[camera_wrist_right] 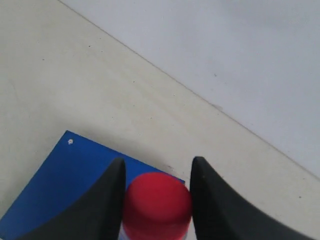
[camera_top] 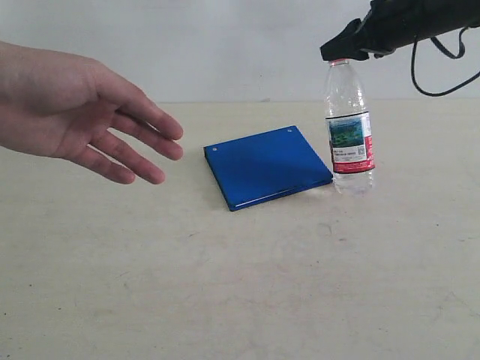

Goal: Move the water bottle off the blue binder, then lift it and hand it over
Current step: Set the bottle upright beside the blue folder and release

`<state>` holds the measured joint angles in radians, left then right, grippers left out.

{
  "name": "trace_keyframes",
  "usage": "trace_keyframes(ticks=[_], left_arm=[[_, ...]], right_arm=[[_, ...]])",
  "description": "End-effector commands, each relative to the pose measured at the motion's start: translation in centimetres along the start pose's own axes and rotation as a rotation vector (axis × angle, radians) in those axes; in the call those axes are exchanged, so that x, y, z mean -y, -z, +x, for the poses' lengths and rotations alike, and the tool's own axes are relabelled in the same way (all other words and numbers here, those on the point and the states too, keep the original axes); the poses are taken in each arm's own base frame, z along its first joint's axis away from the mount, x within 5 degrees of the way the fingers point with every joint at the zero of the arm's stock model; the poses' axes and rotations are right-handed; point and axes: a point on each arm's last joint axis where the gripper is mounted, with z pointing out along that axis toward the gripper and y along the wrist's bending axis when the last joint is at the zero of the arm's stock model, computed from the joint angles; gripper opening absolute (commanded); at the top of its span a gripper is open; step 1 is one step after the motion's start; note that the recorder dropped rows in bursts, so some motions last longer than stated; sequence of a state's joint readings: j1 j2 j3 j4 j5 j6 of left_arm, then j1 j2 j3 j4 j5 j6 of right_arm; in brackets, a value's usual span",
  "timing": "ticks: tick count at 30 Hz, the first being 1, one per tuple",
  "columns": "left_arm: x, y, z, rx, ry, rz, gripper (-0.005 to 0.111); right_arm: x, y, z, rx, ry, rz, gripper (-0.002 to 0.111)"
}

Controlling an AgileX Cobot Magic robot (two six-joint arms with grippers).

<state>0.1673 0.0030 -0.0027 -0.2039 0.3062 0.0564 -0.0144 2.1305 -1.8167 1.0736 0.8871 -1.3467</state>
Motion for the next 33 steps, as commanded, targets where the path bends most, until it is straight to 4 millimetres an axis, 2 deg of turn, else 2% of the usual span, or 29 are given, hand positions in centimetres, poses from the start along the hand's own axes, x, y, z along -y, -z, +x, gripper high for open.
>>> trace_keyframes(ticks=[1,6,19,22,27,28,30,32,33], left_arm=[[0.0,0.0,0.1,0.002,-0.005,-0.003,0.005],[0.0,0.0,0.1,0.002,-0.005,-0.003,0.005],[0.0,0.0,0.0,0.004,-0.005,-0.003,0.005],[0.0,0.0,0.0,0.004,-0.005,-0.003,0.005],[0.0,0.0,0.0,0.004,-0.005,-0.003,0.005],[0.0,0.0,0.0,0.004,-0.005,-0.003,0.005],[0.0,0.0,0.0,0.004,-0.005,-0.003,0.005],[0.0,0.0,0.0,0.004,-0.005,-0.003,0.005],[0.0,0.0,0.0,0.004,-0.005,-0.003,0.005]], right_arm=[[0.0,2.1,-1.2,0.023,0.148,0.021,0.000],[0.0,2.5,-1.6,0.031,0.235,0.042,0.000],[0.2,2.5,-1.6,0.028,0.183,0.062,0.001],[0.2,2.5,-1.4,0.008,0.194,0.051,0.014],[0.3,2.5,-1.4,0.011,0.174,0.069,0.057],[0.3,2.5,-1.4,0.012,0.173,0.073,0.061],[0.3,2.8,-1.7,0.018,0.205,0.083,0.060],[-0.1,4.0,-3.0,0.045,0.237,0.125,0.059],[-0.8,5.3,-4.4,0.073,0.262,0.148,0.059]])
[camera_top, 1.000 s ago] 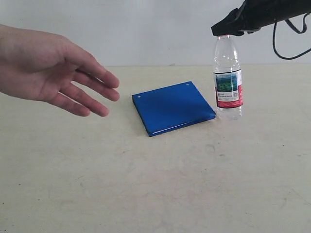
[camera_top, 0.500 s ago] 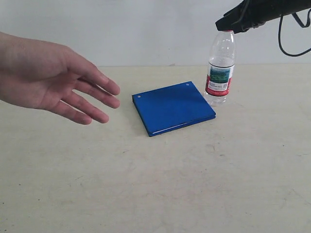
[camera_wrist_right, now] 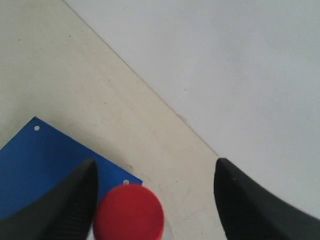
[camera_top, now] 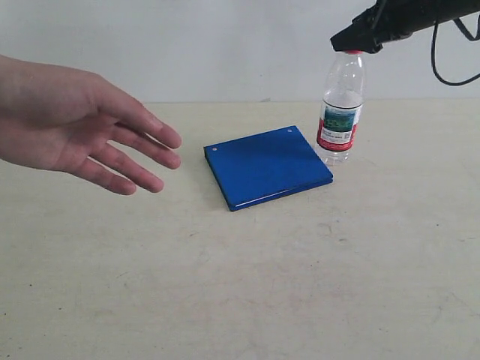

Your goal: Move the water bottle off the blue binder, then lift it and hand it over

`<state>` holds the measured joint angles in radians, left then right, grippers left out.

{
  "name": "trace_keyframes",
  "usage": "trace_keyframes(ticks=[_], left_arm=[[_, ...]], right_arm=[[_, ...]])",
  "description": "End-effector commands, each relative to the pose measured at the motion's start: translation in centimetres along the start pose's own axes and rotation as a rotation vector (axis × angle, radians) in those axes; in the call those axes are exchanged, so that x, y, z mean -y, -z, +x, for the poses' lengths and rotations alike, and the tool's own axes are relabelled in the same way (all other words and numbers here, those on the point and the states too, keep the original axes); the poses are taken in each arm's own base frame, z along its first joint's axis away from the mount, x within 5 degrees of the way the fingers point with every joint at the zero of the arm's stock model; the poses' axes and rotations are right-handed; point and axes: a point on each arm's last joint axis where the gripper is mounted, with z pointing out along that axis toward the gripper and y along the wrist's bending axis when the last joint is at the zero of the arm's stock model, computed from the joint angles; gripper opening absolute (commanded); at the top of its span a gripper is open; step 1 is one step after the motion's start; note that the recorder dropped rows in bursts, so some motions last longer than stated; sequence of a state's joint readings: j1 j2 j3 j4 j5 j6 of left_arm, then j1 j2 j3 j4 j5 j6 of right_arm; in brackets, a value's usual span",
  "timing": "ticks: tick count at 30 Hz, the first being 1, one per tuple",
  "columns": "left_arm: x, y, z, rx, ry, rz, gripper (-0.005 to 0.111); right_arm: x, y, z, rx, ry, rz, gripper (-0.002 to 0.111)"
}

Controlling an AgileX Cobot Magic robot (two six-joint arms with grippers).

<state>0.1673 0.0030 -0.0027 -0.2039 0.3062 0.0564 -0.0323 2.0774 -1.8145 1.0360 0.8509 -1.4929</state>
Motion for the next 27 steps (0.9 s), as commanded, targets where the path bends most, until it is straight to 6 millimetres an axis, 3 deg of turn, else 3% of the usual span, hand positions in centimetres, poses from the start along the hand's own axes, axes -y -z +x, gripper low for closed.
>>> trace_keyframes(ticks=[1,2,3,5,11,14,19,27], left_arm=[[0.0,0.0,0.0,0.004,-0.005,-0.003,0.005],[0.0,0.0,0.0,0.004,-0.005,-0.003,0.005],[0.0,0.0,0.0,0.004,-0.005,-0.003,0.005],[0.0,0.0,0.0,0.004,-0.005,-0.003,0.005],[0.0,0.0,0.1,0.002,-0.005,-0.003,0.005],[0.0,0.0,0.1,0.002,-0.005,-0.003,0.005],[0.0,0.0,0.1,0.002,-0.005,-0.003,0.005],[0.0,0.0,0.1,0.002,-0.005,-0.003,0.005]], right_arm=[[-0.3,3.7,-3.8,0.075,0.070,0.085,0.059],[-1.1,5.3,-5.6,0.130,0.046,0.081,0.059],[-1.6,5.8,-6.2,0.154,0.025,0.059,0.059],[-4.4,6.5,-8.3,0.197,0.024,-0.078,0.059],[-12.1,1.0,-10.0,0.086,0.056,-0.335,0.059],[-14.9,-2.4,-8.8,-0.058,0.068,-0.389,0.041],[-16.1,-6.0,-6.5,-0.197,0.009,-0.384,-0.001],[-14.5,-12.3,-2.0,-0.204,-0.186,-0.217,0.000]])
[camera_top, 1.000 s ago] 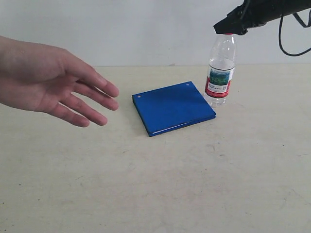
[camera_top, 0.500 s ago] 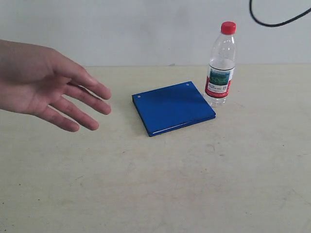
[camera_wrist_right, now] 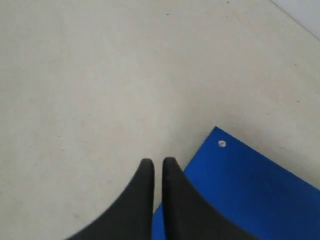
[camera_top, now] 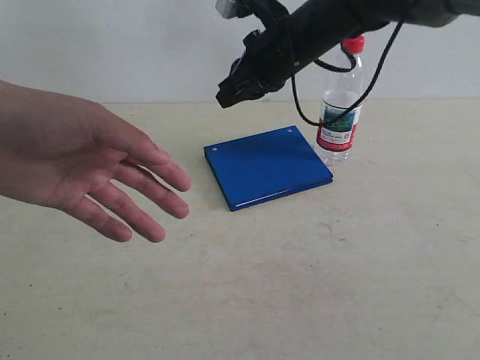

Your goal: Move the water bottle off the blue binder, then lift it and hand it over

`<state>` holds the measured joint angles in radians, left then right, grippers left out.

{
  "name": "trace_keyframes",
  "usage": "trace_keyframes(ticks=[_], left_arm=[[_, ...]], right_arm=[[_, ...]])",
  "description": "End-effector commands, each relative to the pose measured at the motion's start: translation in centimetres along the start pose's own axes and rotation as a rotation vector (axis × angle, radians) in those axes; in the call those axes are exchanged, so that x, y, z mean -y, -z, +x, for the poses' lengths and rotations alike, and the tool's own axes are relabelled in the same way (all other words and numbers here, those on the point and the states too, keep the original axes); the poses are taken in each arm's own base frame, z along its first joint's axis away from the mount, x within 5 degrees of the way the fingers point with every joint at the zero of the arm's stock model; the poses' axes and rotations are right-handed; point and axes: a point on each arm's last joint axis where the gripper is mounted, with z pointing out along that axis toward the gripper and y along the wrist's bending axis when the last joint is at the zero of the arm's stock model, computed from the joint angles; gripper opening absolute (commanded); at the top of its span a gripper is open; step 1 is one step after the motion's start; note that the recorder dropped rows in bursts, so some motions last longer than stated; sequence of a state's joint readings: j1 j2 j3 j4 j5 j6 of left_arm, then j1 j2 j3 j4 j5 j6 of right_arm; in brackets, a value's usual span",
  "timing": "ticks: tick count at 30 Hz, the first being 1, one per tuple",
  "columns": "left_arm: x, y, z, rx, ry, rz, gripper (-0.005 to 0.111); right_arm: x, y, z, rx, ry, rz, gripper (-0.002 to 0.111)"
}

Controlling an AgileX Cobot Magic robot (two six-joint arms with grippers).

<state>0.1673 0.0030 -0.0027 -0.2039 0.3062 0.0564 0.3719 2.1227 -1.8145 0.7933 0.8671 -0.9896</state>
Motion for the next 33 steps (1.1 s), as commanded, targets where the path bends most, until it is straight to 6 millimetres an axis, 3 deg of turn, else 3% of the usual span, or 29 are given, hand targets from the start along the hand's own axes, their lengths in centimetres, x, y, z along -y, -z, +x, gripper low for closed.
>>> trace_keyframes(ticks=[1,6,13,18,22,27,33], left_arm=[[0.0,0.0,0.1,0.002,-0.005,-0.003,0.005],[0.0,0.0,0.1,0.002,-0.005,-0.003,0.005],[0.0,0.0,0.1,0.002,-0.005,-0.003,0.005],[0.0,0.0,0.1,0.002,-0.005,-0.003,0.005],[0.0,0.0,0.1,0.002,-0.005,-0.003,0.005],[0.0,0.0,0.1,0.002,-0.005,-0.003,0.005],[0.0,0.0,0.1,0.002,-0.005,-0.003,0.005]], right_arm=[[2.4,-3.3,1.7,0.028,-0.072,0.103,0.000],[5.1,-6.5,4.0,0.047,-0.056,0.250,0.000],[7.8,-8.6,5.7,0.099,-0.044,0.448,0.000],[8.3,-10.2,6.7,0.073,-0.046,0.427,0.000],[9.1,-10.9,6.5,0.117,-0.081,0.454,0.000],[10.0,-11.4,6.0,0.154,-0.094,0.472,0.000],[9.7,-11.9,6.8,0.099,-0.133,0.413,0.000]])
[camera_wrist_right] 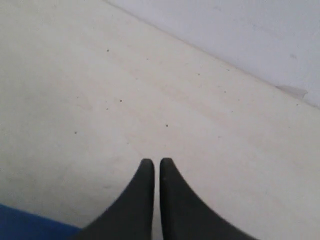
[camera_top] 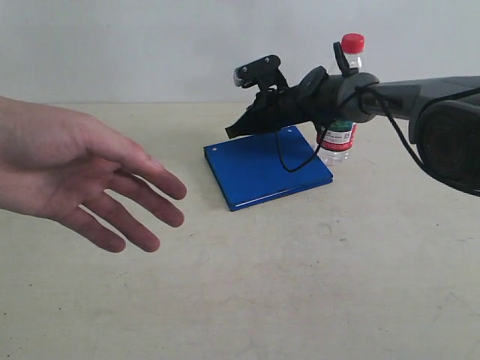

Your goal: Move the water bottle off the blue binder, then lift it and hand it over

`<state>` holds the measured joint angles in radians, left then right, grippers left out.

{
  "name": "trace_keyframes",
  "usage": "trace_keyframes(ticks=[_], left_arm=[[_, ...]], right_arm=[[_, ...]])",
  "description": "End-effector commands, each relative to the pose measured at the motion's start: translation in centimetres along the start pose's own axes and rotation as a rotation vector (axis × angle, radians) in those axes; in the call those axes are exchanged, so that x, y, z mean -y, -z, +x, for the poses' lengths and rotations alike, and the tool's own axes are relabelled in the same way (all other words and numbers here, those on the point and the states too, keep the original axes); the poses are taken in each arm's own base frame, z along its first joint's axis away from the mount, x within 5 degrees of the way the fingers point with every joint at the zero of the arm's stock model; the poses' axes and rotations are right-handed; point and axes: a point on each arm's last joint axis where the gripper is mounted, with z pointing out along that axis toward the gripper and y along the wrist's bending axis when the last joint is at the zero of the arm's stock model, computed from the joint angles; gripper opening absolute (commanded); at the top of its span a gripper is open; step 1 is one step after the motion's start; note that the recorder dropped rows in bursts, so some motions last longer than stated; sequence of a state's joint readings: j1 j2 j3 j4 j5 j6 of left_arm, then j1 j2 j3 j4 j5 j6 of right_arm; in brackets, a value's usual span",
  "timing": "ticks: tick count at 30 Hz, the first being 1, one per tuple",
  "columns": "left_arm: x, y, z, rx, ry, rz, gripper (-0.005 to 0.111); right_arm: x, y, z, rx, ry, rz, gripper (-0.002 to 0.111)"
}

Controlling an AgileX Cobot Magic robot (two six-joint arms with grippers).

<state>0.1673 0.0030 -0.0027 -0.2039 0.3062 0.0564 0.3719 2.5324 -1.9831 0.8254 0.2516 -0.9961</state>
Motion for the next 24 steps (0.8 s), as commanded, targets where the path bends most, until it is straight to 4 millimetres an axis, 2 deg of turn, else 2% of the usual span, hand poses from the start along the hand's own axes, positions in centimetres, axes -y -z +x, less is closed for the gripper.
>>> trace_keyframes(ticks=[1,11,15,22,24], left_arm=[[0.0,0.0,0.1,0.002,-0.005,-0.003,0.005],[0.0,0.0,0.1,0.002,-0.005,-0.003,0.005],[0.0,0.0,0.1,0.002,-0.005,-0.003,0.005],[0.0,0.0,0.1,0.002,-0.005,-0.003,0.005],[0.0,0.0,0.1,0.002,-0.005,-0.003,0.005]], right_arm=[[-0.1,0.0,0.5,-0.064,-0.008,-0.042,0.000],[-1.3,1.0,2.6,-0.344,0.024,-0.167,0.000],[-2.1,2.6,2.5,-0.460,0.043,-0.270,0.000],[-3.6,6.6,1.8,-0.691,0.060,-0.491,0.000],[-3.8,7.2,1.5,-0.703,0.093,-0.524,0.000]])
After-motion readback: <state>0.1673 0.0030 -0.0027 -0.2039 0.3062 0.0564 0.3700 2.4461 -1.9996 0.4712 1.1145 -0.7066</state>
